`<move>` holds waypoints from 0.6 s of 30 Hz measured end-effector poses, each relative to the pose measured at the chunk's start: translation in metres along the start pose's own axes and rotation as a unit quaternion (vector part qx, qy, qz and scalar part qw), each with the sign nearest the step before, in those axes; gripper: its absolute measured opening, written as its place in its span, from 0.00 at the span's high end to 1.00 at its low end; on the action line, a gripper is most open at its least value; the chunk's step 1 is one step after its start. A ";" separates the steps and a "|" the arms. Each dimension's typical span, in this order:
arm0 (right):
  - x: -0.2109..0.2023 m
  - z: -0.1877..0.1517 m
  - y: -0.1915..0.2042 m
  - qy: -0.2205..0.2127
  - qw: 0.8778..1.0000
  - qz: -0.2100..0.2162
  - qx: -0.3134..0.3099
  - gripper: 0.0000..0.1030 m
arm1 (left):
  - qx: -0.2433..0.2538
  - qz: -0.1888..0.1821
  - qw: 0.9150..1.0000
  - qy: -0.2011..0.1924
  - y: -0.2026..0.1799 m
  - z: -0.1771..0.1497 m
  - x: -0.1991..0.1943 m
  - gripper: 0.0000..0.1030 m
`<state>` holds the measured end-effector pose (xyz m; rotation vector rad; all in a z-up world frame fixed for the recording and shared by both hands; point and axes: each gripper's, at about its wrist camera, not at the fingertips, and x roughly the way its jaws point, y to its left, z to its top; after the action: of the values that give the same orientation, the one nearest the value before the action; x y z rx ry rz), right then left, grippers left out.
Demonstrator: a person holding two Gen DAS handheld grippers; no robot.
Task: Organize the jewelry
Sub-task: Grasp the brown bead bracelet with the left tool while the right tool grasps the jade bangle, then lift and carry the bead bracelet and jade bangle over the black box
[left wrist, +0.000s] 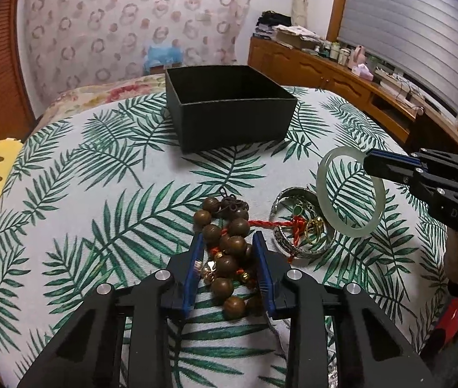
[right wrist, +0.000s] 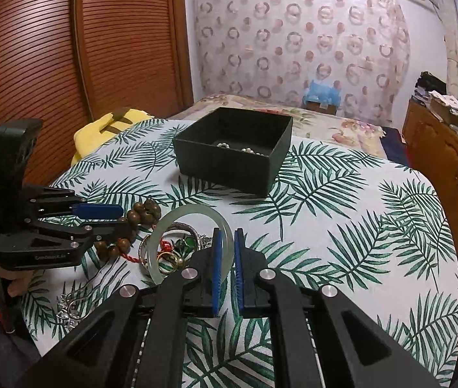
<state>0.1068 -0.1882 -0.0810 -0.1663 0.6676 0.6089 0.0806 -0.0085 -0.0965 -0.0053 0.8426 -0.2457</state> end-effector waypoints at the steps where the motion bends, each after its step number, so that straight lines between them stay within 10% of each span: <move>1: 0.000 0.000 0.000 0.000 1.000 -0.002 0.000 0.92 | -0.004 -0.003 1.000 0.000 0.001 0.001 0.000 0.72; 5: -0.001 -0.001 0.001 -0.001 1.000 0.000 -0.001 0.91 | -0.011 -0.014 1.000 -0.001 0.003 0.002 -0.001 0.88; 18: -0.005 0.002 0.005 -0.013 1.000 -0.005 -0.005 0.92 | -0.039 0.004 0.998 -0.059 0.019 0.018 -0.046 0.88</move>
<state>0.1020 -0.1859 -0.0763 -0.1711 0.6393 0.6039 0.0687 0.0182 -0.0527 -0.0883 0.7345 -0.2036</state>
